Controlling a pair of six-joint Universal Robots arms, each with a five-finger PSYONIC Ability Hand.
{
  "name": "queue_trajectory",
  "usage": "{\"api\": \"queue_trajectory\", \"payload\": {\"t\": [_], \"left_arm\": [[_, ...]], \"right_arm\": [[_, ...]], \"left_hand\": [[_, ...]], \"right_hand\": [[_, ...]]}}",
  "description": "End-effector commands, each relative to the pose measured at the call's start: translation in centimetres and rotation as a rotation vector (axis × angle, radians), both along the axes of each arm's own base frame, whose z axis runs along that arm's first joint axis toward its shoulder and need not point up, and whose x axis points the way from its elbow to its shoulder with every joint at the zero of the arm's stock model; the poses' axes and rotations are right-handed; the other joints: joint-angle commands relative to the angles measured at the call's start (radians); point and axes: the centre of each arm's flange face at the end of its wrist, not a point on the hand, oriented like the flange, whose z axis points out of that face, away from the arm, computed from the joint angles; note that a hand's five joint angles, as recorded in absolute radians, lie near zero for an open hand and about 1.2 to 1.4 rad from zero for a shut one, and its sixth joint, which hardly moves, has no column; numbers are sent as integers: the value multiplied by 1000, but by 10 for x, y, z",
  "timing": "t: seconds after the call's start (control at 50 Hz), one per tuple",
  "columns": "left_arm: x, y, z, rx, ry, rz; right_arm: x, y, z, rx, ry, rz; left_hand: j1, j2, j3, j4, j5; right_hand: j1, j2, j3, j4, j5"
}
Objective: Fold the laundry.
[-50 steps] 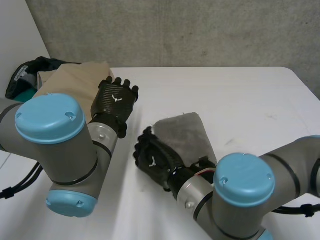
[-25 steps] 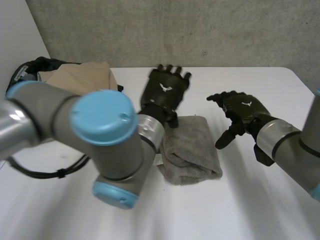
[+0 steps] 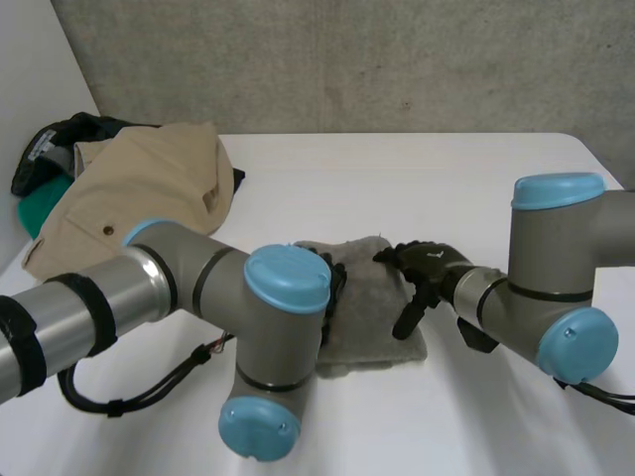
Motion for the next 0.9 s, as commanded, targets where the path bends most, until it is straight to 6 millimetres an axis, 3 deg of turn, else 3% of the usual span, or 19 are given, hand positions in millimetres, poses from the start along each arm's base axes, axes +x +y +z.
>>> {"api": "queue_trajectory", "payload": {"t": [0.02,0.12,0.18,0.22,0.28,0.3,0.38,0.46,0.56,0.66,0.9], "left_arm": [[6,5,-5,4,-42,12],[4,6,11,-18,-6,5],[3,4,51,-84,82,4],[2,4,80,-140,157,0],[0,2,105,-201,232,-17],[-1,2,118,-232,276,-42],[3,-7,139,-258,328,-126],[7,-13,146,-235,352,-258],[11,-6,146,-110,383,-446],[15,-4,144,22,438,-523],[12,4,142,63,458,-537]], "right_arm": [[-2,2,-7,-59,111,56],[-5,1,1,-100,132,41],[-8,1,15,-154,122,10],[-13,0,35,-237,95,-27],[-21,7,53,-323,74,-74],[-23,10,55,-332,71,-83],[-31,25,44,-291,48,-108],[-44,38,24,-177,19,-157],[-60,47,3,-25,-52,-197],[-54,55,-7,42,-160,-134],[-45,38,-14,25,-256,-157]], "left_hand": [[28,22,13,21,3],[16,10,2,9,-9],[13,7,-1,6,-11],[2,-5,-13,-5,-23],[-4,-11,-19,-11,-29],[-1,-8,-16,-8,-26],[2,-5,-13,-5,-23],[13,7,-1,6,-11],[16,10,2,9,-9],[19,13,5,12,-6],[25,19,10,18,0]], "right_hand": [[-25,-22,-29,-27,-38],[-25,-22,-29,-27,-38],[-25,-22,-29,-27,-38],[-25,-22,-29,-27,-38],[-25,-22,-29,-27,-38],[-25,-22,-29,-27,-38],[-25,-22,-29,-27,-38],[-25,-22,-29,-27,-38],[-25,-22,-29,-27,-38],[-25,-22,-29,-27,-38],[-9,-6,-13,-11,-22]]}}
